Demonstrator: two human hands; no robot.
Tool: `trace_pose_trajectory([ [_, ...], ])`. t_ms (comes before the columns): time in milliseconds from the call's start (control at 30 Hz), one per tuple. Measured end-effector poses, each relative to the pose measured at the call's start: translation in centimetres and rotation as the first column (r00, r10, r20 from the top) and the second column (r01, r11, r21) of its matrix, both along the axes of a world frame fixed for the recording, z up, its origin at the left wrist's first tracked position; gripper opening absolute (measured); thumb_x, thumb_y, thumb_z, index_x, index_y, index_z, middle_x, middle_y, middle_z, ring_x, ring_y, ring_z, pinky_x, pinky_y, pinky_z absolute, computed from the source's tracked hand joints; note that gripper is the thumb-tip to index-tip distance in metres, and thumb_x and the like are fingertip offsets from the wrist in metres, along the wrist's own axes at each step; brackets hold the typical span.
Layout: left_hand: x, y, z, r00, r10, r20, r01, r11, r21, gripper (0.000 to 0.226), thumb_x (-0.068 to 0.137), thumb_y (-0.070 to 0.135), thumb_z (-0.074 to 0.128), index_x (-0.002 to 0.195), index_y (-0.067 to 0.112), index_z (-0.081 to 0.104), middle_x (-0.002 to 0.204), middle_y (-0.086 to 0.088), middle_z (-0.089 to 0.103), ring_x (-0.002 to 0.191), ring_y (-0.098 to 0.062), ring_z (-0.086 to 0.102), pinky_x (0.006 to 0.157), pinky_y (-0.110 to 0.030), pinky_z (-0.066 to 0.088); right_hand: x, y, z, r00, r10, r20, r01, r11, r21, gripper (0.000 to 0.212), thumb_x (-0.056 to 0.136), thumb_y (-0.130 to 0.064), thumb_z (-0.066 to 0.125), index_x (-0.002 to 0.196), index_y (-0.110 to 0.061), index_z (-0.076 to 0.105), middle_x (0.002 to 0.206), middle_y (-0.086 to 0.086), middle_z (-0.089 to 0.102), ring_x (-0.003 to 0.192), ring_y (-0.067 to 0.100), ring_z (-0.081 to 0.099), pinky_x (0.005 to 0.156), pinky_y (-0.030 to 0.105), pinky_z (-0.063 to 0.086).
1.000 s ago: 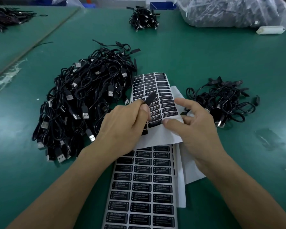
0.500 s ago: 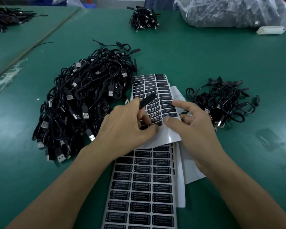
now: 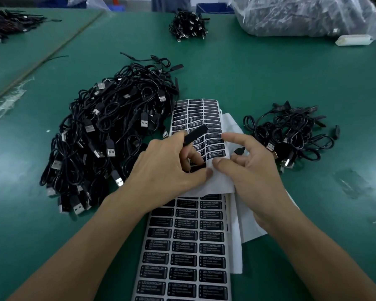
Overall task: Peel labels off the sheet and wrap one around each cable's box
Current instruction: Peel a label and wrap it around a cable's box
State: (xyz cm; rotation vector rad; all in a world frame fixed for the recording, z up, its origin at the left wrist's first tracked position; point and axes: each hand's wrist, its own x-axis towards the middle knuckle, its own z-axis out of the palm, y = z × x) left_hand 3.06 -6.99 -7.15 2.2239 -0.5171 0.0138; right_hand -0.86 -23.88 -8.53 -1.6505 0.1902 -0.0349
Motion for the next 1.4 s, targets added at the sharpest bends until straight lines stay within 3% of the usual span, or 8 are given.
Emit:
trace_pose_trajectory([
  [200,-0.1,0.0,-0.2,1.000,-0.002,0.000,0.002,1.000,-0.005,0.041,0.069,0.046,0.074,0.069,0.027,0.038,0.079,0.019,0.072,0.068,-0.009,0.067,0.067,-0.045,0.058,-0.1,0.2,0.1,1.000,0.010,-0.007,-0.010,0.999,-0.051,0.045,0.092,-0.011,0.070,0.126,-0.037,0.054,0.079,0.036,0.056,0.079,0.047,0.060,0.095,0.062,0.049],
  [300,0.1,-0.1,-0.4,1.000,-0.007,-0.001,0.007,1.000,-0.009,0.043,0.070,0.041,0.075,0.069,0.026,0.034,0.080,0.023,0.071,0.067,-0.007,0.067,0.066,-0.046,0.058,0.0,0.1,-0.1,1.000,0.011,-0.002,-0.011,0.998,-0.067,0.046,0.092,-0.011,0.070,0.128,-0.035,0.053,0.066,0.018,0.054,0.073,0.031,0.058,0.093,0.053,0.051],
  [533,0.3,0.0,-0.6,0.999,-0.011,-0.034,0.010,0.999,-0.040,0.038,0.074,0.035,0.082,0.075,0.016,0.048,0.077,0.013,0.071,0.064,-0.010,0.065,0.063,-0.044,0.057,-0.2,0.2,0.2,1.000,0.024,-0.002,-0.024,0.996,-0.083,0.045,0.095,-0.012,0.065,0.128,-0.038,0.050,0.069,0.022,0.057,0.079,0.046,0.060,0.094,0.056,0.051],
  [700,0.1,-0.1,-0.4,1.000,0.006,-0.017,-0.007,0.999,-0.032,0.033,0.068,0.047,0.076,0.070,0.031,0.047,0.075,0.008,0.069,0.064,-0.012,0.066,0.061,-0.045,0.057,-0.4,0.1,0.1,1.000,0.027,-0.004,-0.027,0.987,-0.158,0.049,0.097,-0.012,0.061,0.136,-0.038,0.045,0.047,-0.012,0.035,0.061,0.021,0.042,0.092,0.057,0.048],
  [967,-0.1,-0.2,0.3,1.000,0.018,0.013,-0.019,0.999,0.044,0.030,0.068,0.052,0.070,0.073,0.030,0.051,0.074,0.012,0.070,0.063,-0.010,0.065,0.064,-0.045,0.057,-0.2,-0.1,-0.1,0.998,0.057,0.003,-0.056,0.976,-0.212,0.057,0.100,-0.014,0.056,0.142,-0.048,0.038,0.048,-0.009,0.033,0.058,0.021,0.039,0.086,0.052,0.052],
  [1033,-0.2,-0.2,0.4,1.000,0.019,0.012,-0.019,0.999,0.042,0.030,0.068,0.050,0.070,0.080,0.025,0.057,0.075,0.013,0.070,0.063,-0.009,0.065,0.064,-0.044,0.057,-0.1,-0.2,-0.1,0.998,0.063,0.003,-0.061,0.977,-0.206,0.056,0.101,-0.012,0.055,0.140,-0.048,0.040,0.051,-0.001,0.039,0.058,0.028,0.041,0.073,0.055,0.053],
  [1200,-0.2,-0.2,0.2,1.000,0.014,-0.016,-0.014,1.000,0.000,0.029,0.068,0.045,0.072,0.071,0.028,0.050,0.075,0.012,0.071,0.064,-0.011,0.066,0.063,-0.045,0.058,-0.1,-0.1,0.0,0.996,0.093,-0.009,-0.093,0.978,-0.186,0.056,0.101,-0.009,0.052,0.140,-0.048,0.040,0.064,0.019,0.050,0.064,0.037,0.050,0.080,0.066,0.049],
  [1400,0.3,0.1,-0.4,0.999,-0.014,-0.030,0.012,0.998,-0.058,0.043,0.071,0.030,0.084,0.068,0.028,0.042,0.079,0.021,0.072,0.061,-0.003,0.065,0.060,-0.038,0.059,0.1,-0.1,-0.3,0.992,0.126,-0.017,-0.127,0.970,-0.205,0.056,0.102,-0.010,0.050,0.143,-0.046,0.037,0.076,0.023,0.064,0.069,0.046,0.054,0.069,0.055,0.054],
])
